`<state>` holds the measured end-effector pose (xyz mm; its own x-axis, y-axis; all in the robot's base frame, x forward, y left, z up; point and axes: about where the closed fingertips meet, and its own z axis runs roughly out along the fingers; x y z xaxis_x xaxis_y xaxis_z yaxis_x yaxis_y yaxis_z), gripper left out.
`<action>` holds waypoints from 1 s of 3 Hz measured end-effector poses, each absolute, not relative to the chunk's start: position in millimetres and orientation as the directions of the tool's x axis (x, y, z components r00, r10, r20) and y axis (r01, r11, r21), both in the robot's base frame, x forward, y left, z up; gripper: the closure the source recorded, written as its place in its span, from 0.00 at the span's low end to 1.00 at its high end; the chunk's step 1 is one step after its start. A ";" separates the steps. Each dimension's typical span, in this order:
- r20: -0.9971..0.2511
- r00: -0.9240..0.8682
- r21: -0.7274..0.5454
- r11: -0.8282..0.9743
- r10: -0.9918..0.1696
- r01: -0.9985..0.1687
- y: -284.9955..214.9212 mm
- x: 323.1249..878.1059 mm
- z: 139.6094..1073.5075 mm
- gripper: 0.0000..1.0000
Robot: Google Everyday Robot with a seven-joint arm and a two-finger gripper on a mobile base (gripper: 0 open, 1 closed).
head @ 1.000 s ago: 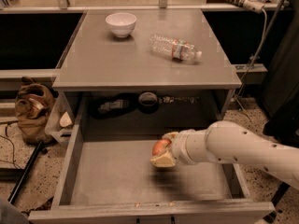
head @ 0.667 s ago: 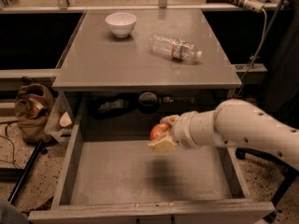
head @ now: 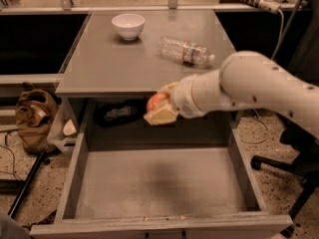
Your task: Pick apple from top drawer and place on counter
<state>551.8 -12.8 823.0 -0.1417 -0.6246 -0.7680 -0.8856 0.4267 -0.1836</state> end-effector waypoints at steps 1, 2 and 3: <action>-0.756 -0.107 -0.260 0.448 -0.645 -0.856 -5.3 604.8 856.4 1.00; -0.719 -0.093 -0.354 0.478 -0.689 -0.804 -6.7 645.2 877.6 1.00; -0.719 -0.093 -0.354 0.478 -0.689 -0.804 -6.7 645.2 877.6 1.00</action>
Offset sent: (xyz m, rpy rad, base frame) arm 0.1413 -0.0028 0.0851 -0.1539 -0.2371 -0.1808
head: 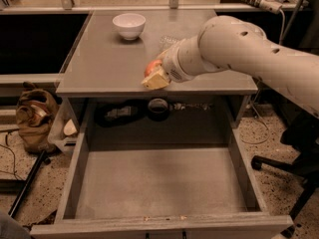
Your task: Pick apple from top drawer and place on counter
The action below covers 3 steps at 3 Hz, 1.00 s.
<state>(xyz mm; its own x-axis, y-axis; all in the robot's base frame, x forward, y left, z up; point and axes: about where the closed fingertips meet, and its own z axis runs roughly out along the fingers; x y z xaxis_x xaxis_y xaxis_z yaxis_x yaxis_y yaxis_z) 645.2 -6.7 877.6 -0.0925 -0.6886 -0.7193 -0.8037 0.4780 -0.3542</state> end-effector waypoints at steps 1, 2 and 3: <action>-0.732 -0.107 -0.355 0.511 -0.673 -0.783 -10.6 661.9 881.0 1.00; -0.757 -0.144 -0.325 0.559 -0.637 -0.763 -17.8 686.3 880.1 1.00; -0.763 -0.193 -0.266 0.572 -0.617 -0.776 -17.9 699.4 866.4 1.00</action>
Offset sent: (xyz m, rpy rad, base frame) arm 0.0738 -0.0250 0.0022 0.1101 0.0108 -0.1410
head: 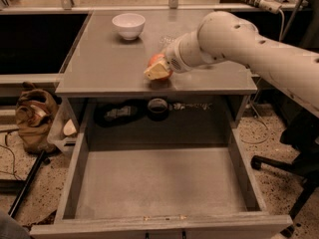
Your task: Pick apple from top drawer and place on counter
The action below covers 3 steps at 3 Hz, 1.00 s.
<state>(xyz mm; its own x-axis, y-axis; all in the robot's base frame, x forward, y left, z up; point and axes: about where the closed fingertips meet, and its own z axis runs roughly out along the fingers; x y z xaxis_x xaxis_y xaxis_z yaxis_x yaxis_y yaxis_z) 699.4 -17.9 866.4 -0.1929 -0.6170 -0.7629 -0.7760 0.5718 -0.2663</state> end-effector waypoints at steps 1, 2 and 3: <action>-0.754 -0.223 -0.229 0.565 -0.618 -0.792 -14.8 704.6 860.2 1.00; -0.747 -0.234 -0.213 0.557 -0.622 -0.803 -12.3 704.8 859.9 0.82; -0.747 -0.233 -0.213 0.557 -0.622 -0.803 -12.3 704.8 859.9 0.59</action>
Offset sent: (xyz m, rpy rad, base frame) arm 0.0061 0.0209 -0.0392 -0.0220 0.2376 0.0884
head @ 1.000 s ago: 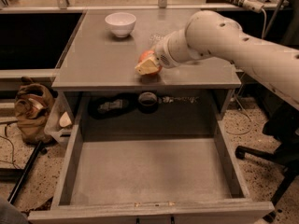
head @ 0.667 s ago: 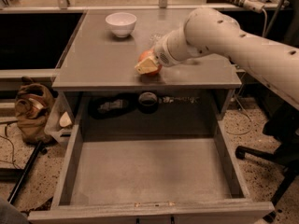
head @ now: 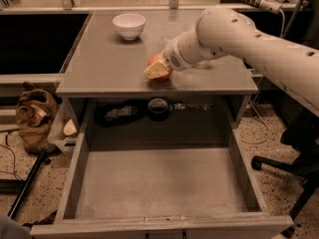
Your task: Pick apple from top drawer and place on counter
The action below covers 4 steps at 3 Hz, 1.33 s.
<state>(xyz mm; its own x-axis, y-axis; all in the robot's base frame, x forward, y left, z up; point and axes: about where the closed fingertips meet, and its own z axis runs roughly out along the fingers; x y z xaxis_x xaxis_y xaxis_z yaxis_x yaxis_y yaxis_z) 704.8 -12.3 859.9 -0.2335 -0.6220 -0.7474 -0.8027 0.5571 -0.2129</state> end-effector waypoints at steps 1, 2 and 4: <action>-0.747 -0.233 -0.213 0.557 -0.622 -0.803 -12.2 704.8 859.8 0.36; -0.747 -0.233 -0.213 0.557 -0.622 -0.803 -12.2 704.8 859.8 0.11; -0.747 -0.233 -0.213 0.557 -0.622 -0.803 -12.1 704.8 859.8 0.00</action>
Offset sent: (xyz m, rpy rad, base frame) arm 0.0000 0.0000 0.0000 0.0000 0.0000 0.0000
